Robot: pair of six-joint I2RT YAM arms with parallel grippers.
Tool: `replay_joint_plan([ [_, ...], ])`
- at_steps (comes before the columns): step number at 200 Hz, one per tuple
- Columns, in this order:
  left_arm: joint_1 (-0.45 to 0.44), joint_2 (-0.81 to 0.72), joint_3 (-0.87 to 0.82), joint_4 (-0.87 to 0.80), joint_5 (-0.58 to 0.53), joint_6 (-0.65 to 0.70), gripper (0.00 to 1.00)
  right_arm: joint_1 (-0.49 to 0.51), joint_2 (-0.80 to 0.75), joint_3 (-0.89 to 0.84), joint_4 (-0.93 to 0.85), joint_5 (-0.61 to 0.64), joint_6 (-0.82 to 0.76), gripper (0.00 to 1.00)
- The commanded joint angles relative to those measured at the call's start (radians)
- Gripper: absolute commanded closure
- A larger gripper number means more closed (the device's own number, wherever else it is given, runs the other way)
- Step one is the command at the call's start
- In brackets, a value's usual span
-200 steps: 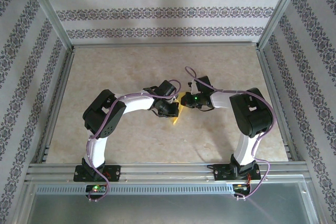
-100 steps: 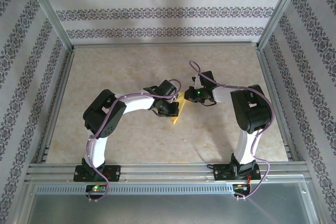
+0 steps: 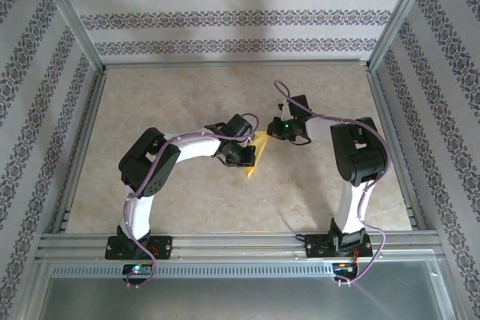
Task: Fold a paper plane with a square sheet of paper (fold left side to right side)
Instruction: Fold the wing for the fifth time at the center of the table.
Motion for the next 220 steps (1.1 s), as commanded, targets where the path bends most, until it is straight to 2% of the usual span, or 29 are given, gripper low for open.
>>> replay_joint_plan([
  [1, -0.007, 0.061, -0.033, -0.187, -0.061, 0.026, 1.00, -0.025, -0.046, 0.029, -0.036, 0.026, -0.029, 1.00],
  [41, -0.007, 0.059, -0.028, -0.190, -0.062, 0.026, 1.00, -0.013, -0.181, -0.060, -0.039, -0.013, -0.014, 1.00],
  [77, -0.009, 0.056, -0.030, -0.188, -0.064, 0.026, 1.00, 0.044, -0.238, -0.211, 0.082, -0.097, 0.076, 1.00],
  [109, -0.010, 0.056, -0.029, -0.190, -0.064, 0.027, 1.00, 0.115, -0.216, -0.241, 0.127, -0.096, 0.116, 1.00],
  [156, -0.010, 0.056, -0.029, -0.188, -0.066, 0.026, 1.00, 0.165, -0.138, -0.225, 0.178, -0.091, 0.165, 1.00],
  [220, -0.010, 0.059, -0.025, -0.206, -0.076, 0.035, 1.00, 0.136, -0.047, -0.136, 0.118, -0.040, 0.109, 1.00],
])
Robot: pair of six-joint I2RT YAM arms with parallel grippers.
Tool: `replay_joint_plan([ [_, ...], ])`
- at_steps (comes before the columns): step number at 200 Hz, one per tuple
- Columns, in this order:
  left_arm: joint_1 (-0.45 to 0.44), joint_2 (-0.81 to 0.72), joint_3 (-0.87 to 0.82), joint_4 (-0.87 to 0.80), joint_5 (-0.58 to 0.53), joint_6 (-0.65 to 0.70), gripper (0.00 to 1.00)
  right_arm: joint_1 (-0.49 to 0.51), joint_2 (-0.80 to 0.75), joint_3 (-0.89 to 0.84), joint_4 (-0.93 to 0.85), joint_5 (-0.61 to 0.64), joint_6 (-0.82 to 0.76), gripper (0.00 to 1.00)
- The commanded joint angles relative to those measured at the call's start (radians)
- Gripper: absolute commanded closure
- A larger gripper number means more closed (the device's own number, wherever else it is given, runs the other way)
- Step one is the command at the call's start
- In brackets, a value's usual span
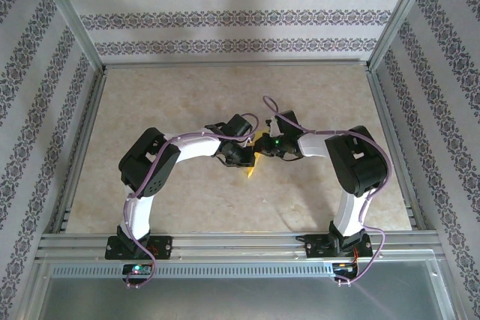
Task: Fold a paper plane with a square sheet of paper (fold left side to right side)
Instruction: Fold the wing for the fifth time at the center of the table.
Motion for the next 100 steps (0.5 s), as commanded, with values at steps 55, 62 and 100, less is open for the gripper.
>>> replay_joint_plan([
  [55, -0.011, 0.066, -0.023, -0.208, -0.087, 0.038, 1.00, -0.076, 0.057, 0.116, -0.101, 0.072, -0.097, 1.00],
  [62, -0.011, 0.066, -0.023, -0.211, -0.087, 0.039, 1.00, -0.083, 0.065, 0.127, -0.105, 0.072, -0.104, 1.00],
  [100, -0.011, 0.067, -0.022, -0.216, -0.089, 0.041, 1.00, -0.113, 0.113, 0.178, -0.136, 0.075, -0.130, 1.00],
])
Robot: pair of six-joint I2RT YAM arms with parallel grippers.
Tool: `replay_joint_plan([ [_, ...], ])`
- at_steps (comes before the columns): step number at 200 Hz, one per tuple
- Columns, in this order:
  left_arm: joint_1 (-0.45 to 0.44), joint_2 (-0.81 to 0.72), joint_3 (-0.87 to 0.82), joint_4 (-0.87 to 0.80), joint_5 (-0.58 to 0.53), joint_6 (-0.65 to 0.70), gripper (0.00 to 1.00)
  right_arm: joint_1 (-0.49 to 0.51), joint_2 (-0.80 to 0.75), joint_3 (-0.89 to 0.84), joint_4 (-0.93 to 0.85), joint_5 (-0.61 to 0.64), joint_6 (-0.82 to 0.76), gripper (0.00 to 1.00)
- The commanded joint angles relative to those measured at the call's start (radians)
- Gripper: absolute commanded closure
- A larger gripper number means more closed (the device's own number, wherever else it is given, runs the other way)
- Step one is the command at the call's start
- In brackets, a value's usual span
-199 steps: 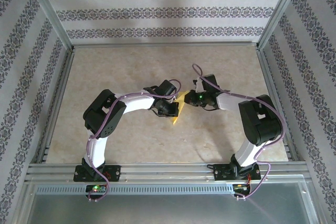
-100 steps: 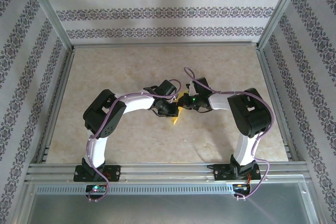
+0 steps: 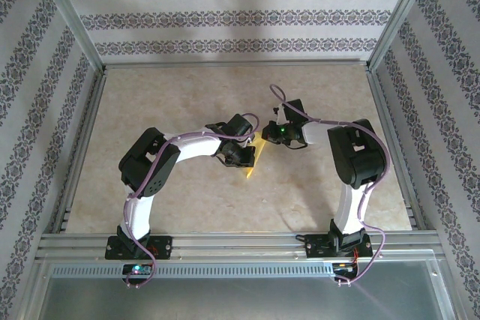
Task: Fold a paper plane with a square sheet of paper (fold left side to right side)
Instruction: Fold the wing for the fifth time at the center of the table.
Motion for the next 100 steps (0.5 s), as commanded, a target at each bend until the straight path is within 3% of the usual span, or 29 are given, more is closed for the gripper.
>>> replay_joint_plan([
  [1, -0.010, 0.065, -0.033, -0.183, -0.080, 0.025, 1.00, -0.013, 0.042, 0.038, -0.043, 0.026, -0.044, 1.00],
  [100, -0.010, 0.065, -0.034, -0.187, -0.080, 0.027, 1.00, -0.070, 0.043, 0.085, -0.085, 0.045, -0.071, 1.00],
])
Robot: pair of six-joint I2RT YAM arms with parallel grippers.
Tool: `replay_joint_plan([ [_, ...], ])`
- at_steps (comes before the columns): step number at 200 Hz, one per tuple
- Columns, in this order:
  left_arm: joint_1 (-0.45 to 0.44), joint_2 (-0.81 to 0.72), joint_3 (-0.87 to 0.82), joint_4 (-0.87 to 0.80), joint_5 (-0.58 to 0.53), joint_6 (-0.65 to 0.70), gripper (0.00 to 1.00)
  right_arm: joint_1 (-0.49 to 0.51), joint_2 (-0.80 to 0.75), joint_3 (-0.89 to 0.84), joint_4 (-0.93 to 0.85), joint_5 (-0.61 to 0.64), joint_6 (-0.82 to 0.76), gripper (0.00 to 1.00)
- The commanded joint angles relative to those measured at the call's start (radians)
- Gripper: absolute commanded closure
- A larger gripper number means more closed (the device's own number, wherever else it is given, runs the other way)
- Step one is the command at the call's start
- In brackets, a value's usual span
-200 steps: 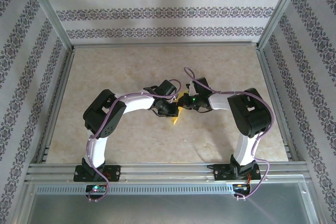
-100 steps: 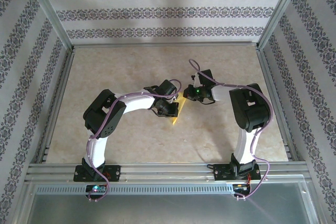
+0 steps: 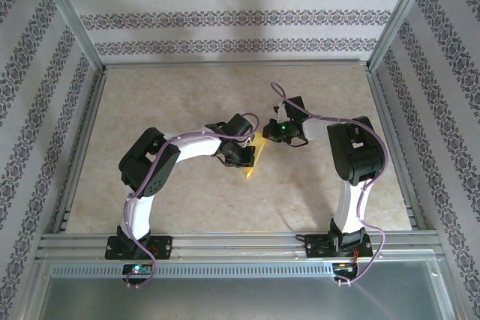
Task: Fold a paper plane with a square sheet of paper (fold left side to right side)
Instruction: Fold the wing for the fifth time at the center of the table.
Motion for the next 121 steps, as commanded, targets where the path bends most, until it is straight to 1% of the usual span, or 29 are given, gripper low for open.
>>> replay_joint_plan([
  [1, -0.010, 0.065, -0.036, -0.185, -0.074, 0.026, 1.00, -0.045, 0.015, 0.039, -0.026, 0.074, -0.034, 1.00],
  [39, -0.011, 0.064, -0.034, -0.184, -0.074, 0.025, 1.00, -0.046, -0.060, 0.062, -0.082, 0.076, -0.056, 1.00],
  [59, -0.012, 0.063, -0.035, -0.185, -0.076, 0.026, 1.00, -0.031, -0.114, 0.016, -0.076, 0.063, -0.036, 1.00],
  [80, -0.013, 0.061, -0.034, -0.184, -0.077, 0.026, 1.00, 0.006, -0.168, -0.060, -0.040, 0.043, 0.009, 1.00],
  [121, -0.013, 0.062, -0.032, -0.186, -0.078, 0.030, 1.00, 0.072, -0.195, -0.162, 0.045, 0.012, 0.111, 1.00],
])
